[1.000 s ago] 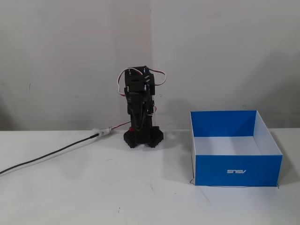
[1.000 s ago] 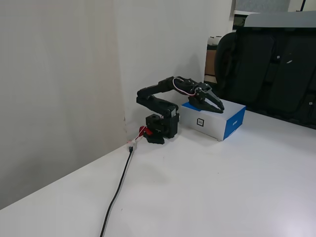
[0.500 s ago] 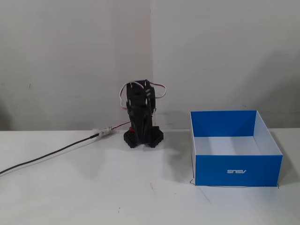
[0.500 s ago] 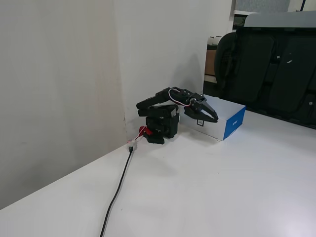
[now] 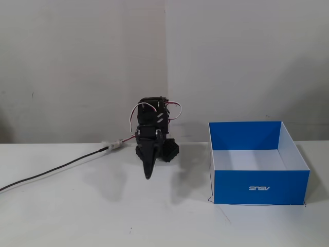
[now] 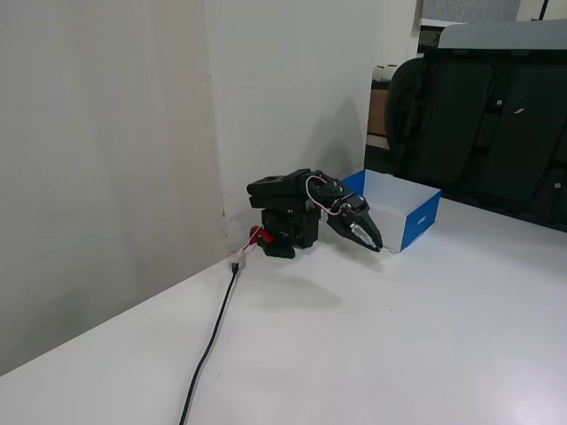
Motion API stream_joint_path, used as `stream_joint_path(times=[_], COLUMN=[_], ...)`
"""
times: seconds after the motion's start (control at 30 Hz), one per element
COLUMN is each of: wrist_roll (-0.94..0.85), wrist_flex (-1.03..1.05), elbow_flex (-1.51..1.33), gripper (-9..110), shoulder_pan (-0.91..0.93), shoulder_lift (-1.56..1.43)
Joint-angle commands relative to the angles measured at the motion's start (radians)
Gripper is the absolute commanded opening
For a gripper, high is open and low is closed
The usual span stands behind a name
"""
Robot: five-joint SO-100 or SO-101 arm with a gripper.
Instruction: Pick the gray block and keep it in the box.
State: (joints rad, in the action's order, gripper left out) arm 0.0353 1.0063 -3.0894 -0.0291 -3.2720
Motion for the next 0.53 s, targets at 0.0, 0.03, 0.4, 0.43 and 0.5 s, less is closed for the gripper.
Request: stream_joint_path(times=[0.0,0.03,0.4,0.43,0.5], wrist_roll=[-0.005,-0.008,0.003,0.003,0.003], wrist_flex=[-0.028,-0.028,-0.028,-0.028,-0.028], elbow_flex=[0.012,0.012,0.011,0.011,0.011], gripper=[0,0,2,2,2], shoulder_pan=[-0.003,-0.005,0.011,0.011,0.011], shoulder_lift=[-0.156,-0.156,-0.156,-0.156,-0.156])
